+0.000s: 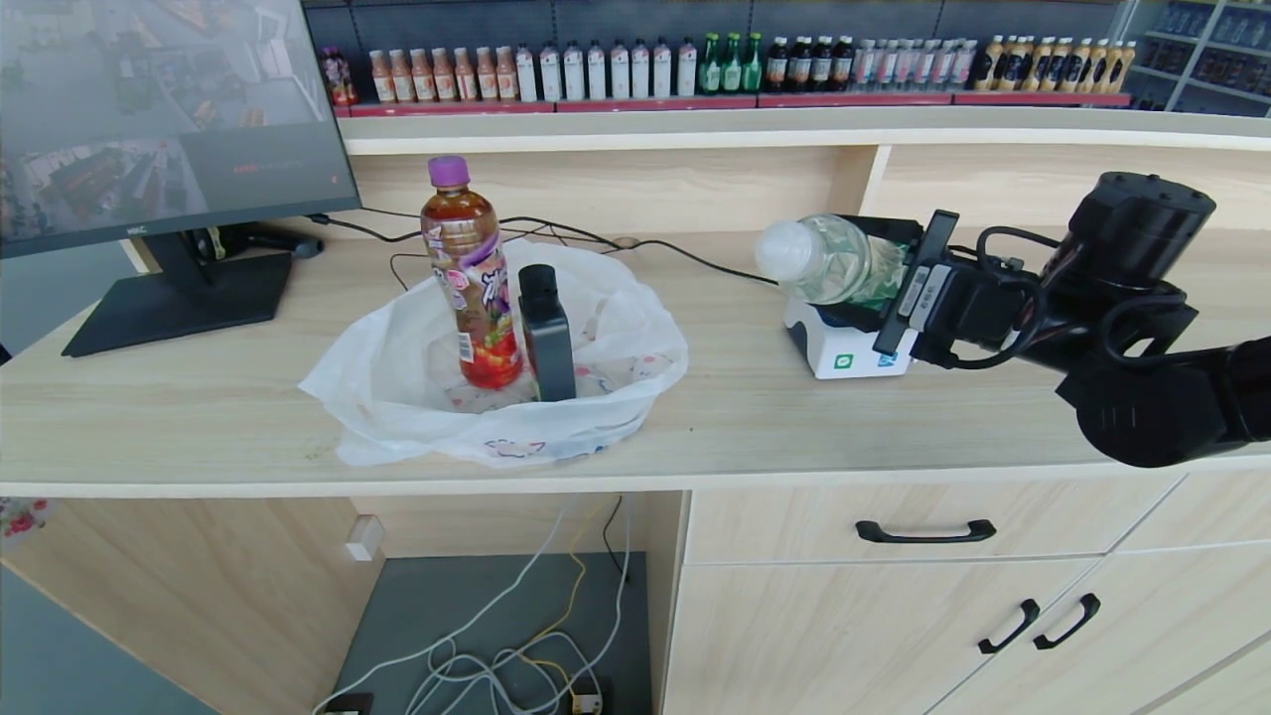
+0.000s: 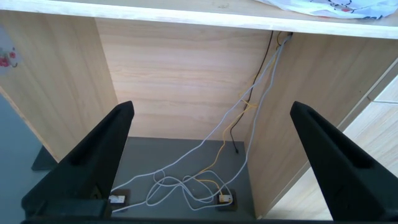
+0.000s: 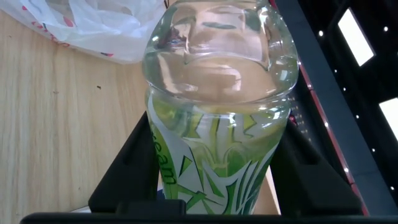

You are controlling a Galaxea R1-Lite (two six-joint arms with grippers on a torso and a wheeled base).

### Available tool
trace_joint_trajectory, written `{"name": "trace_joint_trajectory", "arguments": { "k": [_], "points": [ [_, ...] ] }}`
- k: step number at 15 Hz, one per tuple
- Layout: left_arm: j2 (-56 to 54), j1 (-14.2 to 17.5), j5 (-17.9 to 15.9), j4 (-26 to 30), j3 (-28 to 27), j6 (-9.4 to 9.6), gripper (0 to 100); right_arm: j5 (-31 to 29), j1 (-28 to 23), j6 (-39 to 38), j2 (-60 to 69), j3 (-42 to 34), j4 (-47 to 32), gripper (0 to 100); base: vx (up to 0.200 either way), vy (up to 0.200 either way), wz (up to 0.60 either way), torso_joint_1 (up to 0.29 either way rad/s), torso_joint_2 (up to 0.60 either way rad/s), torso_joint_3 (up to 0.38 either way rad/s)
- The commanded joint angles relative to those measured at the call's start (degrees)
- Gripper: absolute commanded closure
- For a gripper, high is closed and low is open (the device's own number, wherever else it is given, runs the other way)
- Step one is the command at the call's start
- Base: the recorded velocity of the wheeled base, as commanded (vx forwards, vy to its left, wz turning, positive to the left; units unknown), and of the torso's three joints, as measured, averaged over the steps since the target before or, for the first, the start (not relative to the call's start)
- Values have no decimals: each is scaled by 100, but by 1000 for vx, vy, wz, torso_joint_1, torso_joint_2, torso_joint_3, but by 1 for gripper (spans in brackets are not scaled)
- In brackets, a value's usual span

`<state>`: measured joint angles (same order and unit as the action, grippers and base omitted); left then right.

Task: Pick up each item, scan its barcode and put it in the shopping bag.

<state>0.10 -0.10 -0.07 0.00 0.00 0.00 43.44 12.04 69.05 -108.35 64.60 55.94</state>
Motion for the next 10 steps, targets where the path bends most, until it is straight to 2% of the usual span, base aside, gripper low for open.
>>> {"name": "trace_joint_trajectory", "arguments": {
  "k": [1, 10],
  "points": [
    [-1, 1, -1, 0, 0, 0, 0, -2, 17, 21, 33, 0, 4, 100, 0, 0, 0, 0, 0, 0],
    [-1, 1, -1, 0, 0, 0, 0, -28, 35, -155, 323, -79, -57, 100, 0, 0, 0, 0, 0, 0]
  ]
}}
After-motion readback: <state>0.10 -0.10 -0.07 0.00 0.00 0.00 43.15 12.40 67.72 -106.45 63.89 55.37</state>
